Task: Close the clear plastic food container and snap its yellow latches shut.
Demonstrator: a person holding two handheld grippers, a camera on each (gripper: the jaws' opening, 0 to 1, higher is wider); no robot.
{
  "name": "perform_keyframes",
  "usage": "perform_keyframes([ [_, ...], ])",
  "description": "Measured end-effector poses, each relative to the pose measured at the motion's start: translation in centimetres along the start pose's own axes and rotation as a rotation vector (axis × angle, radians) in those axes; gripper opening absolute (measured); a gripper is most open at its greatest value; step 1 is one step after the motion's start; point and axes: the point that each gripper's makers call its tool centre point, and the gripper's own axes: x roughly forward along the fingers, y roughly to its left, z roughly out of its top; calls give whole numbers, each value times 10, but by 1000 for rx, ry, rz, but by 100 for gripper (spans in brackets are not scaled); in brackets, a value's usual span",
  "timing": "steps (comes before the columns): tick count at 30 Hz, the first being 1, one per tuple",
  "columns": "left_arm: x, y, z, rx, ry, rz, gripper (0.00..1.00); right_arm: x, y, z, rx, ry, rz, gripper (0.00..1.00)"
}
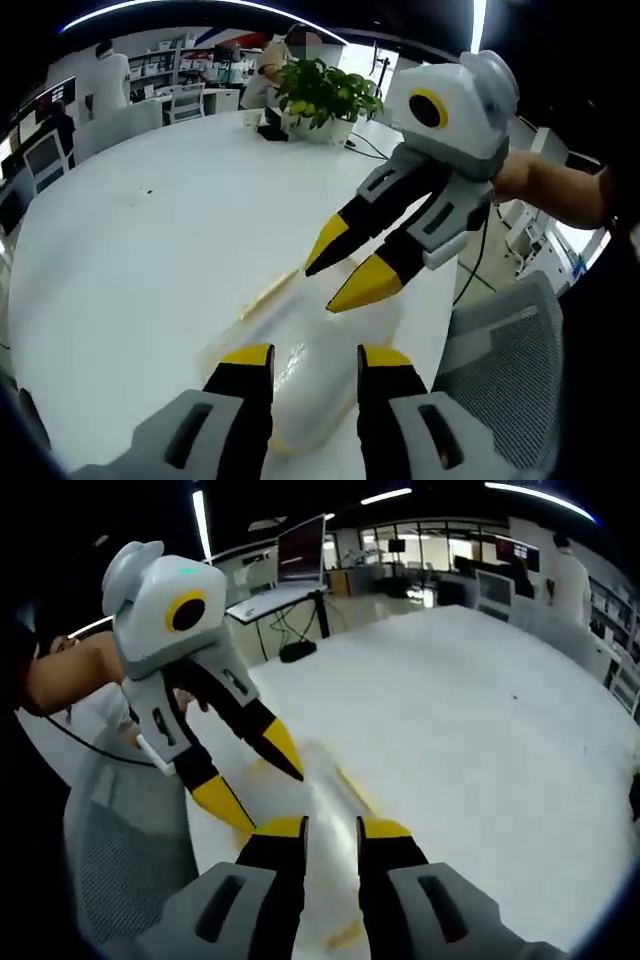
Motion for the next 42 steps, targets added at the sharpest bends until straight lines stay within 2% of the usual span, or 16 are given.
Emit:
perform_keyframes([
  [5, 4, -7, -5, 22, 26, -26, 26, 7, 4, 2, -48, 14, 23, 16],
  [11, 3, -12, -8, 34, 31, -32, 26, 11, 3, 4, -92, 25, 41, 22],
  [18, 2, -20, -14, 71, 43, -34, 26, 14, 2, -1, -139, 61, 66, 29],
  [26, 2, -27, -19, 128, 55, -32, 27, 16, 2, -8, -182, 113, 118, 34],
  [31, 3, -30, -23, 192, 61, -22, 28, 16, 3, -6, -191, 125, 164, 34],
  [36, 4, -33, -23, 284, 54, -12, 29, 18, -4, -5, -224, 153, 180, 43],
  [42, 6, -34, -26, 357, 64, -6, 30, 20, -7, -5, -225, 180, 217, 43],
])
